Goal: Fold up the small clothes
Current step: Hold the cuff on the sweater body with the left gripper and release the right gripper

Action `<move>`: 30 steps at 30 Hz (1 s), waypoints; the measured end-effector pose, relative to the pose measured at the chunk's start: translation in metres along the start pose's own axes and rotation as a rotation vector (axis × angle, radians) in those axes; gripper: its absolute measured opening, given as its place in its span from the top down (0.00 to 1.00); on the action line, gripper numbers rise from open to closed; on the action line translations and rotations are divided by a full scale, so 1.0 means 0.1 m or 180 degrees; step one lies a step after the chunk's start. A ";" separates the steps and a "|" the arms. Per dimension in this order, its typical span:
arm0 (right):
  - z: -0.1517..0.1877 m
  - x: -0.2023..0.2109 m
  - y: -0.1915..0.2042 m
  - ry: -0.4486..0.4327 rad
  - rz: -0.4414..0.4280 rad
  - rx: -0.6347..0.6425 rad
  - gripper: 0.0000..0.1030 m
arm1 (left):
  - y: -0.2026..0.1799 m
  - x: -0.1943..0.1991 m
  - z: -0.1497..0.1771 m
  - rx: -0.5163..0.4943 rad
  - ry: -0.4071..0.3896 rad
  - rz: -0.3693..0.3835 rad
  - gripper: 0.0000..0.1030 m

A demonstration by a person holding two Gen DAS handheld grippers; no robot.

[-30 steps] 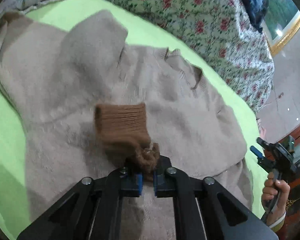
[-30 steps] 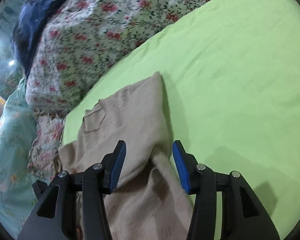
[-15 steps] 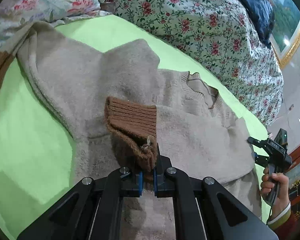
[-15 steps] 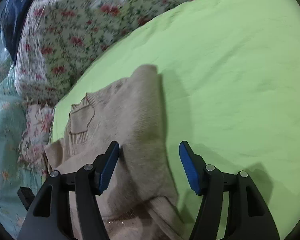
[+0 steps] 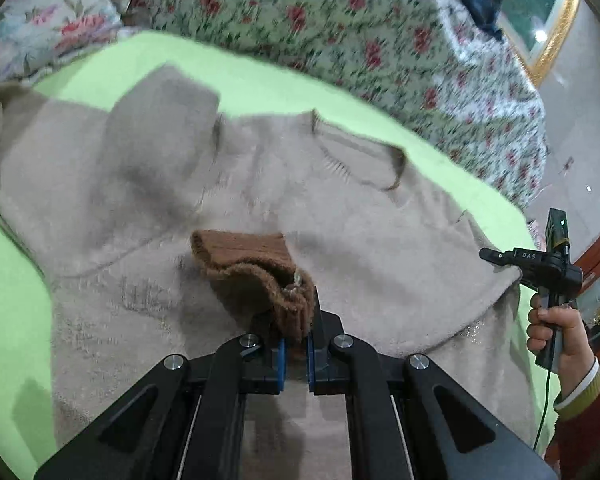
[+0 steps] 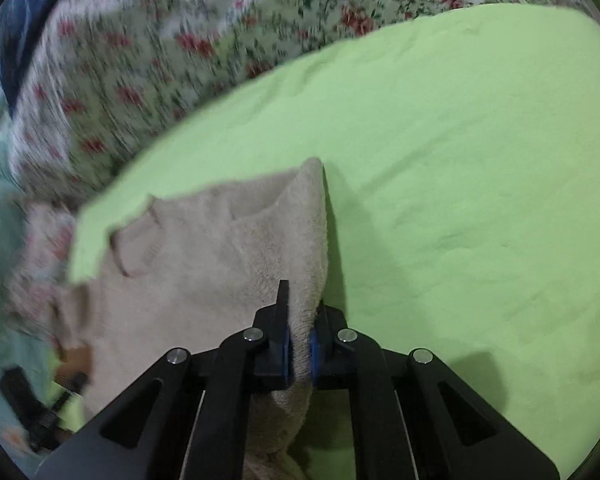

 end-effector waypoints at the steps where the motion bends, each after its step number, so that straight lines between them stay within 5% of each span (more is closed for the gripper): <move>1: 0.05 -0.08 -0.03 0.0095 0.0064 0.0000 0.92 | 0.03 0.00 0.03 0.0005 0.0044 0.0026 0.94; 6: 0.07 0.27 -0.01 -0.0177 0.0386 0.0078 0.81 | 0.06 0.06 0.05 -0.0106 0.0056 -0.0013 0.89; 10: 0.24 0.59 0.43 -0.0262 -0.0084 0.0357 0.75 | 0.06 0.05 0.05 -0.0141 0.0082 -0.0071 0.89; 12: 0.40 0.76 0.46 -0.0276 -0.0131 0.0423 0.49 | 0.05 0.06 0.05 -0.0135 0.0074 -0.0058 0.89; 14: 0.54 0.85 0.34 -0.0265 0.0040 0.0466 0.36 | 0.06 0.06 0.06 -0.0123 0.0089 -0.0067 0.86; 17: 0.74 0.77 0.18 -0.0093 0.0433 0.0659 0.36 | 0.08 0.02 0.07 -0.0096 0.0122 -0.0074 0.86; 21: 0.69 0.51 0.26 -0.0058 0.0343 0.0776 0.36 | 0.05 0.02 0.08 -0.0106 0.0113 -0.0137 0.86; 26: 0.54 0.34 -0.14 -0.0099 0.1139 0.0530 0.41 | 0.02 0.03 0.07 -0.0093 0.0111 -0.0152 0.87; 30: 0.67 0.68 -0.40 -0.0123 0.0946 0.0254 0.30 | -0.07 -0.05 0.14 -0.0247 0.0185 -0.0188 0.87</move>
Point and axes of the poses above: each gripper's, at about its wrist camera, not at the fingertips, and x roughly against the way its jaws point, y to its left, z to its underside, the point moved 8 cm from there along -x, roughly the way its jaws point, and after that the axes turned 9 degrees about -z, right-handed, at the moved point
